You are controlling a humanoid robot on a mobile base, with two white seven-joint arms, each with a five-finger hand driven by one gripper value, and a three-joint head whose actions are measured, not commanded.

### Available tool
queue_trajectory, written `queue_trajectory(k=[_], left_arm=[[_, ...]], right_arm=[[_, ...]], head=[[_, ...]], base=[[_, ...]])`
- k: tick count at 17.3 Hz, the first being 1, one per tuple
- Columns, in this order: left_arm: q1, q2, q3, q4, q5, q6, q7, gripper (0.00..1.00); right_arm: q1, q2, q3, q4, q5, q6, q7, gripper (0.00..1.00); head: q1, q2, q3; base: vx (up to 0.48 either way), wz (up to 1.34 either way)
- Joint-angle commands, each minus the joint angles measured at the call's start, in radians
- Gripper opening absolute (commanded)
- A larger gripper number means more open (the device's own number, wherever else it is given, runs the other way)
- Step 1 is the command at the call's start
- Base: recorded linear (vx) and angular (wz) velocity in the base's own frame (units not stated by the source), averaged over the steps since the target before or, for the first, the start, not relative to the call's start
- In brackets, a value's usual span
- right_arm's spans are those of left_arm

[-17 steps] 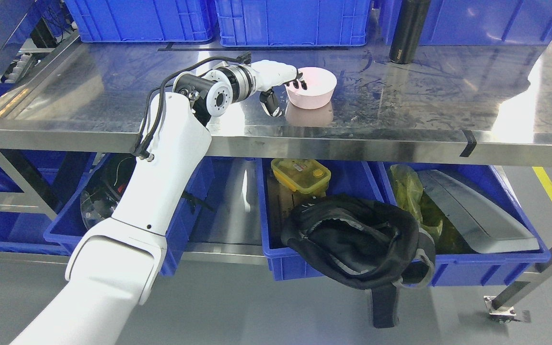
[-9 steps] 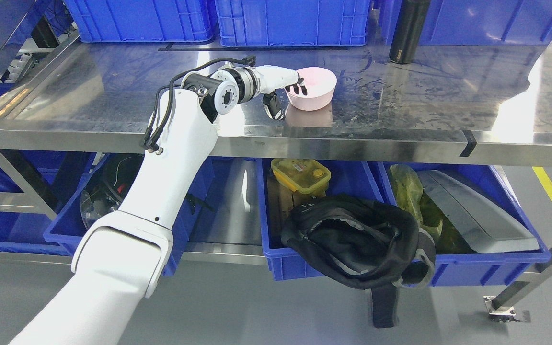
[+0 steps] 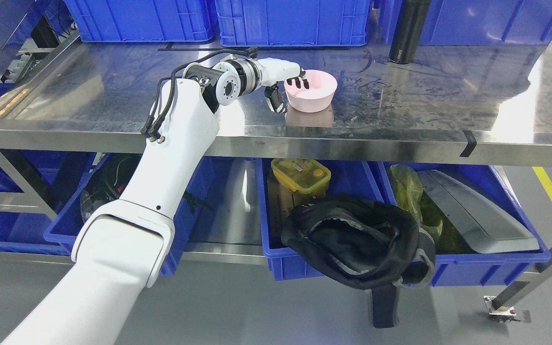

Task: Stack pink IKEA bowl on shelf middle layer
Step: 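Hook the left hand fingers over the pink bowl rim and grip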

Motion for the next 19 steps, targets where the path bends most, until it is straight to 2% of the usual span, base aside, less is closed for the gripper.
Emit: queue_trajectory(k=[1, 7, 11, 12, 15, 16, 19], left_arm=[[-0.013, 0.01, -0.037, 0.079, 0.066, -0.015, 0.005, 0.62], [-0.015, 0.01, -0.062, 0.156, 0.057, -0.049, 0.025, 0.59], [-0.039, 0.01, -0.095, 0.165, 0.053, -0.046, 0.025, 0.5], [-0.044, 0.01, -0.103, 0.165, 0.053, -0.046, 0.026, 0.45], [-0.051, 0.01, -0.103, 0.162, 0.053, -0.046, 0.051, 0.16], [-0.053, 0.01, -0.095, 0.162, 0.053, -0.046, 0.086, 0.09], [-0.079, 0.01, -0.082, 0.165, 0.053, -0.048, 0.114, 0.06]], right_arm=[[0.023, -0.017, 0.0, -0.017, 0.0, 0.0, 0.0, 1.0], [0.023, -0.017, 0.0, -0.017, 0.0, 0.0, 0.0, 1.0], [0.023, -0.017, 0.0, -0.017, 0.0, 0.0, 0.0, 1.0], [0.023, -0.017, 0.0, -0.017, 0.0, 0.0, 0.0, 1.0], [0.023, -0.017, 0.0, -0.017, 0.0, 0.0, 0.0, 1.0], [0.023, -0.017, 0.0, -0.017, 0.0, 0.0, 0.0, 1.0], [0.023, -0.017, 0.0, -0.017, 0.0, 0.0, 0.0, 1.0]], head=[[0.0, 0.0, 0.0], [0.0, 0.0, 0.0], [0.0, 0.0, 0.0], [0.0, 0.0, 0.0], [0.0, 0.0, 0.0], [0.0, 0.0, 0.0], [0.0, 0.0, 0.0]], base=[[0.0, 0.0], [0.0, 0.0], [0.0, 0.0], [0.0, 0.0], [0.0, 0.0], [0.0, 0.0], [0.0, 0.0]])
